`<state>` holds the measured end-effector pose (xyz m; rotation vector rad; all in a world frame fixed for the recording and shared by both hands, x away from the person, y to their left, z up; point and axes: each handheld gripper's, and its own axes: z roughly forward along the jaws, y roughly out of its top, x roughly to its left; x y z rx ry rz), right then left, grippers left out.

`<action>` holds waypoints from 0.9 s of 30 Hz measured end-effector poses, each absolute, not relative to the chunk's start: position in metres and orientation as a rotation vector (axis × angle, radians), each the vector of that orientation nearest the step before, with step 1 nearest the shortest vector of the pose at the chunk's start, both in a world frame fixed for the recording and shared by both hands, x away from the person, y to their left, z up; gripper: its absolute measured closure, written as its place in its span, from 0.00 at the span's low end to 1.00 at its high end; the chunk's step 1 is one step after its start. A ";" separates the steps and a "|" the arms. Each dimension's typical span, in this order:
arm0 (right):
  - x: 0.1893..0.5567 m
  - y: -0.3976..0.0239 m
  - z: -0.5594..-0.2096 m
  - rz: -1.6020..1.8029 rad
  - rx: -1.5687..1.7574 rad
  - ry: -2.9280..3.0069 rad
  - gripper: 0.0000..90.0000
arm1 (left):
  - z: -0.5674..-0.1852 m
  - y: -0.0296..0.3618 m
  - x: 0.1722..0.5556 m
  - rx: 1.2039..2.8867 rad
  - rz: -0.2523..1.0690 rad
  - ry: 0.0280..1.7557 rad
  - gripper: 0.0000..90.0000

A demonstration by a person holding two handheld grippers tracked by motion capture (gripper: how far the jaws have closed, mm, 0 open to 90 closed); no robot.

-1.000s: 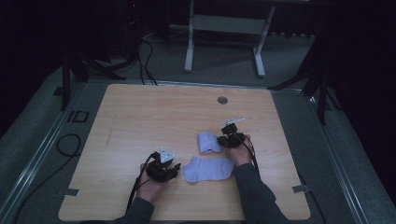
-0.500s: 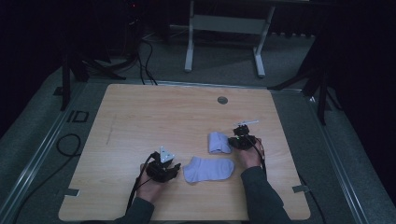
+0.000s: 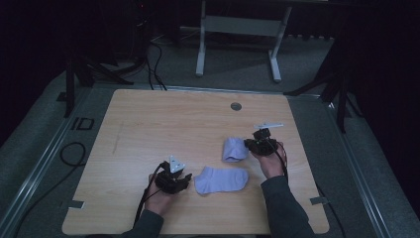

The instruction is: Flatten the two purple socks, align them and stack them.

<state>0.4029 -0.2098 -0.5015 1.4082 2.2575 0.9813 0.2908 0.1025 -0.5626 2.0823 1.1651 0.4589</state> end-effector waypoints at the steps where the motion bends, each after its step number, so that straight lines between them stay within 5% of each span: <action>1: 0.402 -0.208 -0.499 0.987 1.394 2.261 0.93 | -0.563 0.102 0.291 2.082 0.459 1.165 0.65; 20: 0.398 -0.136 -0.489 1.011 1.172 2.432 0.91 | -0.562 0.105 0.291 2.074 0.461 1.181 0.65; 27: 0.392 -0.123 -0.490 1.059 1.037 2.501 0.79 | -0.562 0.105 0.291 2.072 0.460 1.183 0.65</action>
